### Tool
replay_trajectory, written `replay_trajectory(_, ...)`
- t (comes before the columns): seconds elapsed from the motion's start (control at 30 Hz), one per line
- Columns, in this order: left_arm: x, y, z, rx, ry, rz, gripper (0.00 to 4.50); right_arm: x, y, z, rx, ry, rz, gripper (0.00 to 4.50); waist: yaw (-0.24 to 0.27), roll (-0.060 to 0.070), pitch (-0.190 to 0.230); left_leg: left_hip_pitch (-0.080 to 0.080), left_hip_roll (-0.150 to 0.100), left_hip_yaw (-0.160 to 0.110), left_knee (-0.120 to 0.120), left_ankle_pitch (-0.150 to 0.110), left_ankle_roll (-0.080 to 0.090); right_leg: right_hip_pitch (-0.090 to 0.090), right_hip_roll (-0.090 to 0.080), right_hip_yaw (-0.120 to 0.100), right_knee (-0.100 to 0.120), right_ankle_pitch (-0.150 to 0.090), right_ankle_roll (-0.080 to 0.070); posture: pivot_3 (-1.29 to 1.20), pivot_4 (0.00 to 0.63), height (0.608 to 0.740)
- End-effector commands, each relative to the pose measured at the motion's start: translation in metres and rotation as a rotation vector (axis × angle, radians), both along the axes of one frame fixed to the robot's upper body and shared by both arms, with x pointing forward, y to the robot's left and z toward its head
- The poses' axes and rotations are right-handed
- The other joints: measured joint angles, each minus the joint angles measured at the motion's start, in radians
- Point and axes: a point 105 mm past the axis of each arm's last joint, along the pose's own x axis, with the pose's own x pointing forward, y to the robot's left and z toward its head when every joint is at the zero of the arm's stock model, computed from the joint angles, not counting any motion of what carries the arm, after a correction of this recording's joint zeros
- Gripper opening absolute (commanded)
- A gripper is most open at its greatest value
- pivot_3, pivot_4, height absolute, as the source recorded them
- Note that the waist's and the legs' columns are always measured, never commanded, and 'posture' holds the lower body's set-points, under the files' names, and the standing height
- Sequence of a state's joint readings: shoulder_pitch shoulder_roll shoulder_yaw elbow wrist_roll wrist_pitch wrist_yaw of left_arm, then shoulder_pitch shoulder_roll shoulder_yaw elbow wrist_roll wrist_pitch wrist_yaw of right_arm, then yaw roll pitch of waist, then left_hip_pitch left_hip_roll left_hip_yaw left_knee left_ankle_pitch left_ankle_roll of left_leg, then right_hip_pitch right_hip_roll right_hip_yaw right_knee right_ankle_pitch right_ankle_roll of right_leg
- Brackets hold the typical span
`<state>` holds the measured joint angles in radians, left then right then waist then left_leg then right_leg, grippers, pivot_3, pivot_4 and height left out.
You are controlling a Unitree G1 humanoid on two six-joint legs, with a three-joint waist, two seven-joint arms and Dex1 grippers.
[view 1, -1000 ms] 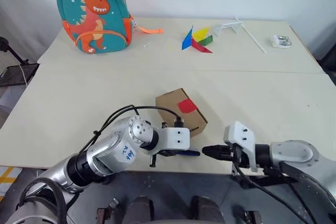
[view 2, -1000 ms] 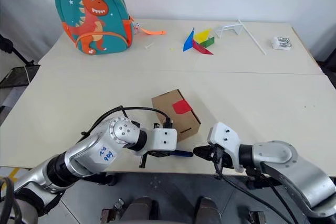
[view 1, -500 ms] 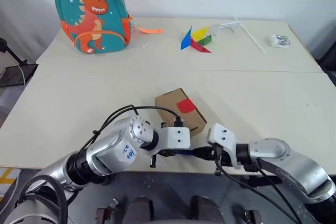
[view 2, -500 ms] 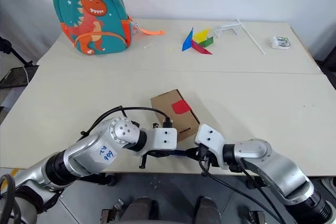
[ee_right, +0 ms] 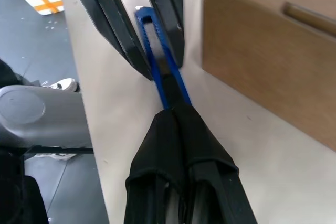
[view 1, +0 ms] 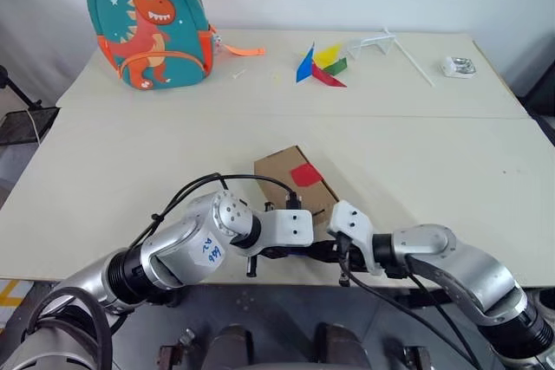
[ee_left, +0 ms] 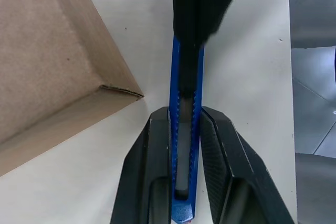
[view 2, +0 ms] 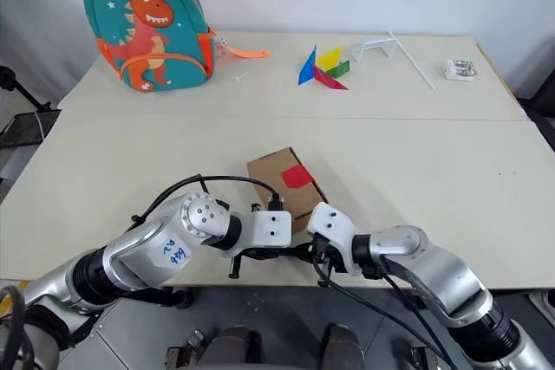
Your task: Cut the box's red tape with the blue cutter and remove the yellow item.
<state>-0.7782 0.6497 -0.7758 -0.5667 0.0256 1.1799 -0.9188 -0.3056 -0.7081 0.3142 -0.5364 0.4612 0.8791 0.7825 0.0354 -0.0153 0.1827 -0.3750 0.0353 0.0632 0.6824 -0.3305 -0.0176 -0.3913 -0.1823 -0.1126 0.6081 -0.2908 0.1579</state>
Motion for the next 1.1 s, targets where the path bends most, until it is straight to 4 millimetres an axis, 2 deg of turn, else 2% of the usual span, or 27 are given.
replay_trajectory(0.03,-0.003,0.008,-0.017,0.050,0.067,0.036,0.46,-0.005,0.008,-0.004,0.001,0.032,0.036,0.03,-0.001,0.000,0.000,0.000,0.000,0.000,0.000,0.000,0.000,0.000,0.000,0.000,0.000,0.000,0.000,0.00,0.150,0.740)
replay_trajectory(0.5,-0.003,0.010,-0.016,0.048,0.058,0.011,0.46,0.000,0.018,-0.003,0.040,0.026,0.032,0.03,-0.008,0.000,0.000,0.000,0.000,0.000,0.000,0.000,0.000,0.000,0.000,0.000,0.000,0.000,0.000,0.00,0.150,0.740)
replay_trajectory(0.83,-0.003,0.012,-0.017,0.052,0.053,0.012,0.46,-0.002,-0.005,0.018,0.071,0.013,-0.006,0.03,-0.008,0.000,0.000,0.000,0.000,0.000,0.000,0.000,0.000,0.000,0.000,0.000,0.000,0.000,0.000,0.00,0.150,0.740)
replay_trajectory(0.97,-0.003,0.012,-0.017,0.051,0.053,0.011,0.46,0.002,-0.015,0.011,0.029,0.018,-0.024,0.03,-0.008,0.000,0.000,0.000,0.000,0.000,0.000,0.000,0.000,0.000,0.000,0.000,0.000,0.000,0.000,0.00,0.150,0.740)
replay_trajectory(1.1,-0.002,0.011,-0.017,0.050,0.049,0.012,0.46,0.000,-0.008,0.006,0.036,0.030,-0.010,0.03,-0.008,0.000,0.000,0.000,0.000,0.000,0.000,0.000,0.000,0.000,0.000,0.000,0.000,0.000,0.000,0.00,0.150,0.740)
